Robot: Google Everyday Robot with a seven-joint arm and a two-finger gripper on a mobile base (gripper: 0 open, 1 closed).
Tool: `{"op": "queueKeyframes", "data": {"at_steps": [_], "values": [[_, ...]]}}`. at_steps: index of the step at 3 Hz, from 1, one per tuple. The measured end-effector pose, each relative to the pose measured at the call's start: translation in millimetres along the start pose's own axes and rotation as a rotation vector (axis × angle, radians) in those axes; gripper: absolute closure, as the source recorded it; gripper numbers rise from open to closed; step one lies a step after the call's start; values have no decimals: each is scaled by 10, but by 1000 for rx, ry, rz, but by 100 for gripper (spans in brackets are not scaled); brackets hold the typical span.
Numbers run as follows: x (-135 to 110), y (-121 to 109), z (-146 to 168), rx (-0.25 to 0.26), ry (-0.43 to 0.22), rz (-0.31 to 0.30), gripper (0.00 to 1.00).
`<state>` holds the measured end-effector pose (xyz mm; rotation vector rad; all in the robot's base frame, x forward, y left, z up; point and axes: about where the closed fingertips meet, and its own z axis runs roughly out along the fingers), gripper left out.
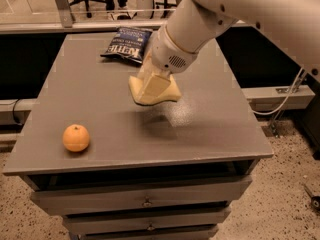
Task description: Move sponge near orange
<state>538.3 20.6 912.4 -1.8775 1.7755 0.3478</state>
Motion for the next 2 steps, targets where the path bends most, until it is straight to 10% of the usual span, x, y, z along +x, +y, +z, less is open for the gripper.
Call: {"op": "queueKeyframes", "data": {"at_steps": [2], "values": [[-375,270,326,-41,-66,11,100]]}}
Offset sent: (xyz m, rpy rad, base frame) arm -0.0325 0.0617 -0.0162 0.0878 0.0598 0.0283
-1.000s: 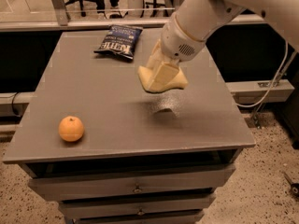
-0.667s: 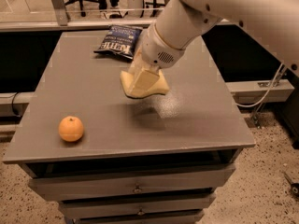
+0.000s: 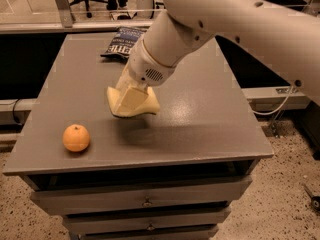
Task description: Move sponge near orange
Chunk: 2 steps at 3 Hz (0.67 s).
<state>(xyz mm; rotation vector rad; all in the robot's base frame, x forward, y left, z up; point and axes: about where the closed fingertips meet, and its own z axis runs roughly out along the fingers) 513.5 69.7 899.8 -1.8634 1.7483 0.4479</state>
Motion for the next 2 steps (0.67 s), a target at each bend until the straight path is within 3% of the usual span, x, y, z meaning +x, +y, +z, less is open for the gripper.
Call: {"op": "queueKeyframes", "data": {"at_steps": [2], "values": [[15,246,461,-43,-15,-1,96]]}}
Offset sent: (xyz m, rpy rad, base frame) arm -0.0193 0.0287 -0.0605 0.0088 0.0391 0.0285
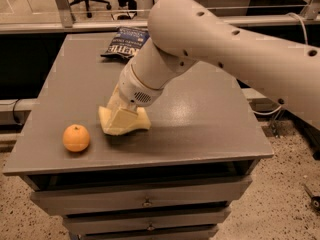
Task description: Move sponge near orange
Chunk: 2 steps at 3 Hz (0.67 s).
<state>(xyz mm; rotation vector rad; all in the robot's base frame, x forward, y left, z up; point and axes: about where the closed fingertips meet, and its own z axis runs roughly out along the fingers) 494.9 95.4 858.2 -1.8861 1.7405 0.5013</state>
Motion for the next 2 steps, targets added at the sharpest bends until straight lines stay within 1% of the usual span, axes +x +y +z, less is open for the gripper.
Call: {"op": "queueKeyframes", "data": {"at_steps": [1,2], "values": [[13,39,74,-13,-7,5,74],[-104,81,87,-29,-39,0,51]]}}
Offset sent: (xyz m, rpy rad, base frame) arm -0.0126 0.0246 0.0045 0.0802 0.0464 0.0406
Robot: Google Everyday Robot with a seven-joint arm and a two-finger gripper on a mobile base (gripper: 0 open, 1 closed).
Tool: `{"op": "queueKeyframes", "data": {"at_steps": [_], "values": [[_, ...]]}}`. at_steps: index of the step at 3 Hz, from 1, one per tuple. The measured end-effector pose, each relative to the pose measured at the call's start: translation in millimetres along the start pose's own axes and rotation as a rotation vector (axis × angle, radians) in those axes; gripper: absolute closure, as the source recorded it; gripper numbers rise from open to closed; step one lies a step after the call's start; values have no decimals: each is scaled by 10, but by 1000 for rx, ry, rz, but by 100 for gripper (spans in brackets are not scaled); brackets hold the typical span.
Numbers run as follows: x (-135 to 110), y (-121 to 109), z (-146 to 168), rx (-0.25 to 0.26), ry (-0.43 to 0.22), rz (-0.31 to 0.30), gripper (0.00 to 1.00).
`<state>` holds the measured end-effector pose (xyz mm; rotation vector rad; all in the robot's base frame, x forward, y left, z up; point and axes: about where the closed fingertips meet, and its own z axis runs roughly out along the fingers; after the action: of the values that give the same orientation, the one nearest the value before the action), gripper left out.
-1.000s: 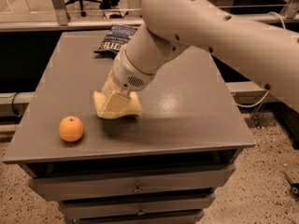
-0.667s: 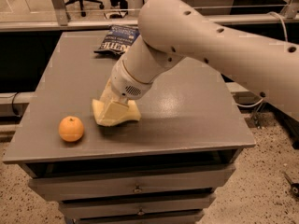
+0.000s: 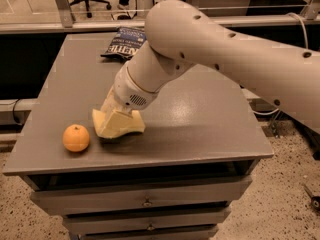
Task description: Move sponge near orange
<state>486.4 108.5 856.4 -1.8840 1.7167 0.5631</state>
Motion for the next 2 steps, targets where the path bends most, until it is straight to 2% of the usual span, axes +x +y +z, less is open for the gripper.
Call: {"op": "queueKeyframes", "data": {"at_steps": [2], "values": [[-201,93,55,-43,-50,-14,3]]}}
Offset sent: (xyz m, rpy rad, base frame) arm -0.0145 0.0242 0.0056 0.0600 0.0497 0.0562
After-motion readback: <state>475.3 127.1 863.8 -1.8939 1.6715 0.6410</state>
